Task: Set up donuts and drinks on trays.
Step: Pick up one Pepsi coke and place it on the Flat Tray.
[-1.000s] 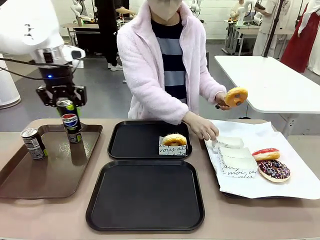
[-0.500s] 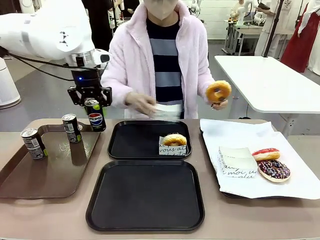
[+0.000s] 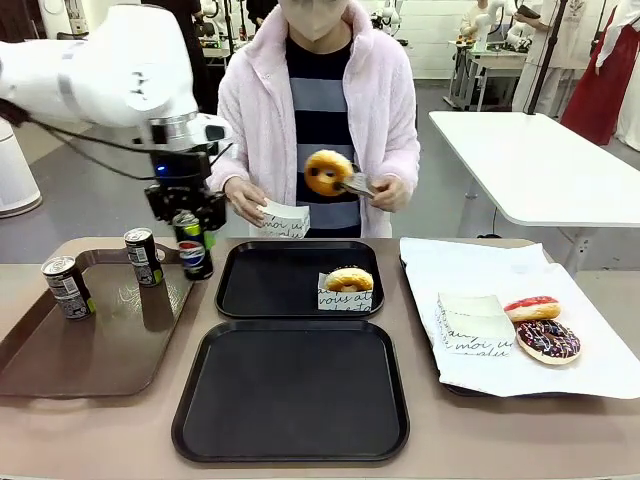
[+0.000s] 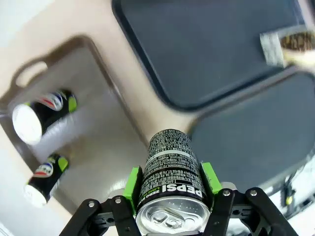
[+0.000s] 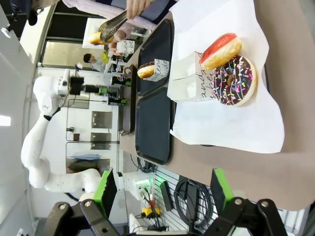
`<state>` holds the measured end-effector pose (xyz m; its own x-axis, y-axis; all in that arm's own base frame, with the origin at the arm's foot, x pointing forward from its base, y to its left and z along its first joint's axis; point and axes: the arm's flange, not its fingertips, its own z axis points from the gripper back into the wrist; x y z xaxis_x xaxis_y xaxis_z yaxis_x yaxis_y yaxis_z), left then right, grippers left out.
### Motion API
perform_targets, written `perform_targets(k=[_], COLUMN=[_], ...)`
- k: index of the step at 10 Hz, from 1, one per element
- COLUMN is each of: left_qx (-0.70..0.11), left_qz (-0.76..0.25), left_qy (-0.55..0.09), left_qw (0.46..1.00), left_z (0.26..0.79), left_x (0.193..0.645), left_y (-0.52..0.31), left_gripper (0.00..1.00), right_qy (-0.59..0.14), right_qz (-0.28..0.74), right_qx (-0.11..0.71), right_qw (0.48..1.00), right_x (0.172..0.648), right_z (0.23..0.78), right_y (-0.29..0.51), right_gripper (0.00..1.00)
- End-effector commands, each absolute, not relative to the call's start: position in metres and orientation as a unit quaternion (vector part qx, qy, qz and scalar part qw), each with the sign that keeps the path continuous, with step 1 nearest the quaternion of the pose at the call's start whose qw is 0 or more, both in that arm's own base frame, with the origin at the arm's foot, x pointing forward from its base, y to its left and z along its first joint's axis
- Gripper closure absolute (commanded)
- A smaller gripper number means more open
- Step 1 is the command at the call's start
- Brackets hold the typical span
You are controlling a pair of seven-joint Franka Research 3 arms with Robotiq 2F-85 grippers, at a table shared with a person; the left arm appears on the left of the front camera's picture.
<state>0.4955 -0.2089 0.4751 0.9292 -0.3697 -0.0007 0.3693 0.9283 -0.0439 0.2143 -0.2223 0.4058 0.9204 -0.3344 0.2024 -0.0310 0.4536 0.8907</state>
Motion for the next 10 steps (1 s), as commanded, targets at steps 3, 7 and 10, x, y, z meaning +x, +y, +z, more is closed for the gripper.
perform_targets(k=[3, 7, 10], left_qx=[-0.019, -0.010, -0.021], left_qz=[-0.248, -0.250, -0.246], left_qy=[0.007, 0.023, 0.029], left_qw=[0.969, 0.968, 0.969], left_z=[0.480, 0.476, 0.471], left_x=[0.406, 0.409, 0.425], left_y=[-0.153, -0.157, -0.166], left_gripper=[0.41, 0.41, 0.41], right_qy=[-0.184, -0.184, -0.184], right_qz=[-0.086, -0.086, -0.086], right_qx=[0.520, 0.520, 0.520], right_qw=[0.830, 0.830, 0.830], right_x=[0.215, 0.215, 0.215], right_z=[0.404, 0.404, 0.404], right_y=[-0.223, -0.223, -0.223], right_gripper=[0.00, 0.00, 0.00])
